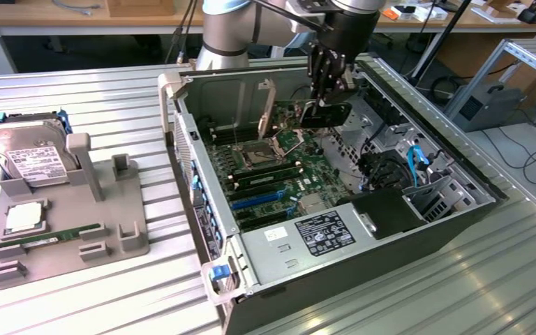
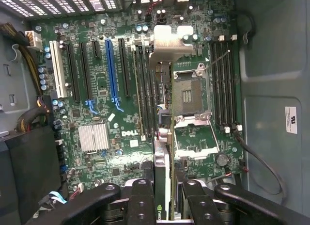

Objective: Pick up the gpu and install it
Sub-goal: 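Insert the gpu into the slot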

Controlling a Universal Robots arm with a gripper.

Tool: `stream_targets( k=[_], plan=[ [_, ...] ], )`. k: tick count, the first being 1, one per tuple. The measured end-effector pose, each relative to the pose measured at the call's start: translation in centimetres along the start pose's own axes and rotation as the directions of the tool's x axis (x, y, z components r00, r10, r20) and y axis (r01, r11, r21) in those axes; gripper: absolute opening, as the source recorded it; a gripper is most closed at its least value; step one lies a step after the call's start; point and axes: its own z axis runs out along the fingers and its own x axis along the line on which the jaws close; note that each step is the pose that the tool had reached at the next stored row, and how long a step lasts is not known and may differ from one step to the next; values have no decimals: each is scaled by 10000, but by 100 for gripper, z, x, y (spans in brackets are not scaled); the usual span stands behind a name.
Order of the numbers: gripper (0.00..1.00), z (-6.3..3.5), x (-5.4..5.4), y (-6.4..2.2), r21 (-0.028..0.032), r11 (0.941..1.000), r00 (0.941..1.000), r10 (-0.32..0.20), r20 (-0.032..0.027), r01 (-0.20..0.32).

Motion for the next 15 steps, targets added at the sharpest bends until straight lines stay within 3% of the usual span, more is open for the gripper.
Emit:
stream_targets(
  k=[15],
  plan=[
    [27,0,0,0,-18,9981,9981,-621,19,621]
  ],
)
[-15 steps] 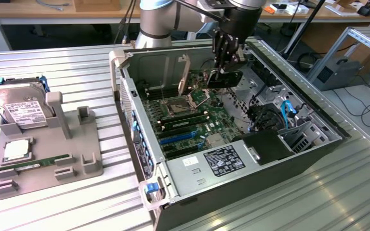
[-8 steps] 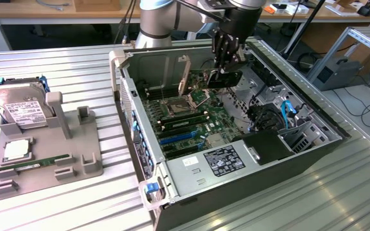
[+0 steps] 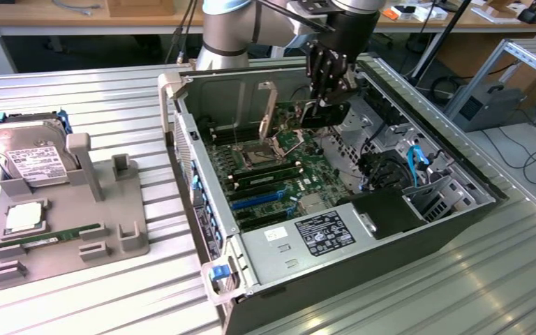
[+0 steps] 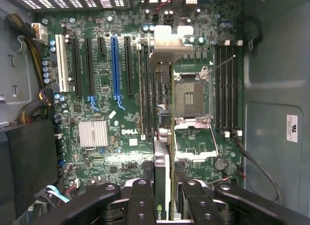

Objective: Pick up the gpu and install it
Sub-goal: 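Insert the gpu into the slot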

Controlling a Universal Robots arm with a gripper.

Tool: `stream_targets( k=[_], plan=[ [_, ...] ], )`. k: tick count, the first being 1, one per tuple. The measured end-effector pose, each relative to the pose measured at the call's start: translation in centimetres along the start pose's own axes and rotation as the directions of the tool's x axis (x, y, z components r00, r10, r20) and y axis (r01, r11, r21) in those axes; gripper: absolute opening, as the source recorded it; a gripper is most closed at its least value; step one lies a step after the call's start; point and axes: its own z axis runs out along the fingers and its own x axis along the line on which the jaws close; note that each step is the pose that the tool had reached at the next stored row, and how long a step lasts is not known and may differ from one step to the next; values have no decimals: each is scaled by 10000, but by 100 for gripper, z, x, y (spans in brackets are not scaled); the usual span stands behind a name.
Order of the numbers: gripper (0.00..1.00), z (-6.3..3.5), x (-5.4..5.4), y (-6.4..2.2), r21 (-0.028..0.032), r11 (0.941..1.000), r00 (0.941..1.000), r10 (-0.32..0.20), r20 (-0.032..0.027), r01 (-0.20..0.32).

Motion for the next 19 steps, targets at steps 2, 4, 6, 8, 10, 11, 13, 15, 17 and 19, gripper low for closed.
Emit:
stream_targets(
  k=[2,4,6,8,10,11,13,15,17,19],
  plan=[
    [27,0,0,0,-3,10000,10000,-100,4,100],
    [27,0,0,0,-7,9998,9998,-218,7,218],
    [27,0,0,0,-10,9994,9994,-339,11,339],
    [27,0,0,0,-14,9988,9988,-482,16,482],
    [27,0,0,0,-18,9981,9981,-618,20,618],
    [27,0,0,0,-20,9977,9977,-680,22,680],
    [27,0,0,0,-23,9968,9968,-800,26,800],
    [27,-1,2,0,-23,9968,9968,-799,46,799],
    [27,0,4,0,-18,9968,9967,-797,133,798],
    [27,0,6,0,-15,9968,9967,-794,190,794]
  ],
)
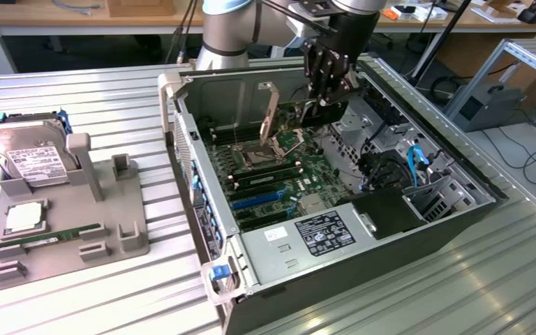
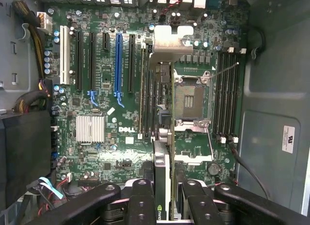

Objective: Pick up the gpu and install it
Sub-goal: 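Insert the gpu into the slot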

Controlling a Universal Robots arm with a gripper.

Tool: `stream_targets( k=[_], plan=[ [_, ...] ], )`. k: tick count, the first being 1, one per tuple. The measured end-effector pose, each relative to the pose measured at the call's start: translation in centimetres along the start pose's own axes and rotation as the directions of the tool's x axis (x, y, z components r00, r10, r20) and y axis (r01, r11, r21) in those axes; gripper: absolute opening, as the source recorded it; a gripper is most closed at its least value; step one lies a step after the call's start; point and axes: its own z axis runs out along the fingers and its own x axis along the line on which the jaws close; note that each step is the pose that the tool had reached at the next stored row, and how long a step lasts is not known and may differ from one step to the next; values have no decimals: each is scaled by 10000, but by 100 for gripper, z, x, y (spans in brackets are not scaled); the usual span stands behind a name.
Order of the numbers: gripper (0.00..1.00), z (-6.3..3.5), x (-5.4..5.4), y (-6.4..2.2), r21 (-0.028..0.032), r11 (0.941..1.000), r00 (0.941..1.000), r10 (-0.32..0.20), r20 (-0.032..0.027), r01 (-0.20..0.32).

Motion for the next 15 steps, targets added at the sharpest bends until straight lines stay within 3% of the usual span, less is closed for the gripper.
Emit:
stream_targets(
  k=[15],
  plan=[
    [27,17,19,21,0,10000,10000,0,1,0]
  ],
)
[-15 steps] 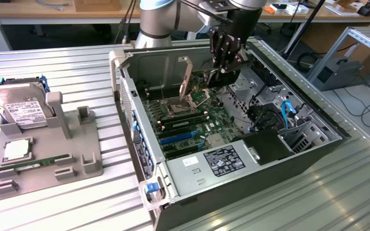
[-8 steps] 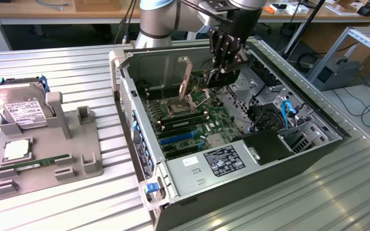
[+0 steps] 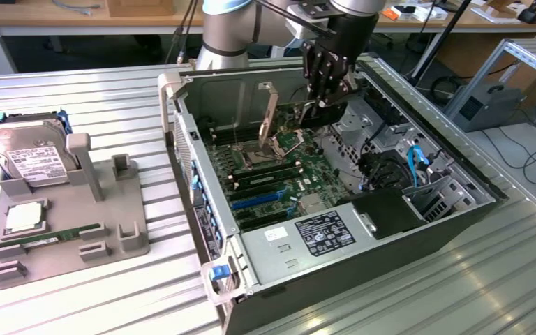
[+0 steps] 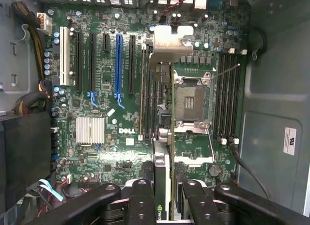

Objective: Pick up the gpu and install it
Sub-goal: 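Insert the gpu into the slot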

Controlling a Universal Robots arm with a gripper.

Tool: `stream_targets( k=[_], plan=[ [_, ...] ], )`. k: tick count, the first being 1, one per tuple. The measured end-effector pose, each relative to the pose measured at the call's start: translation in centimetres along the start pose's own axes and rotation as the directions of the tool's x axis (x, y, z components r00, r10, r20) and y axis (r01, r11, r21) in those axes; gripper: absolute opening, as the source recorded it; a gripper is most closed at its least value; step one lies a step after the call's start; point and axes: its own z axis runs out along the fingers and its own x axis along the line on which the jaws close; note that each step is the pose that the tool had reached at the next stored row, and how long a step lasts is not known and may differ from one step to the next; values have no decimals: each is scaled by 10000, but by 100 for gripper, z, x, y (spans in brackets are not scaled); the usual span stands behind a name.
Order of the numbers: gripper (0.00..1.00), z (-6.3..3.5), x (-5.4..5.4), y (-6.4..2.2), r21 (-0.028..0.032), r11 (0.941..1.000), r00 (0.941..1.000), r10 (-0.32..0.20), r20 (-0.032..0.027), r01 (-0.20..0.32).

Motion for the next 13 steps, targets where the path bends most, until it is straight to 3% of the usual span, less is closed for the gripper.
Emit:
stream_targets(
  k=[13],
  plan=[
    [27,24,78,14,0,10000,10000,1,0,-1]
  ],
)
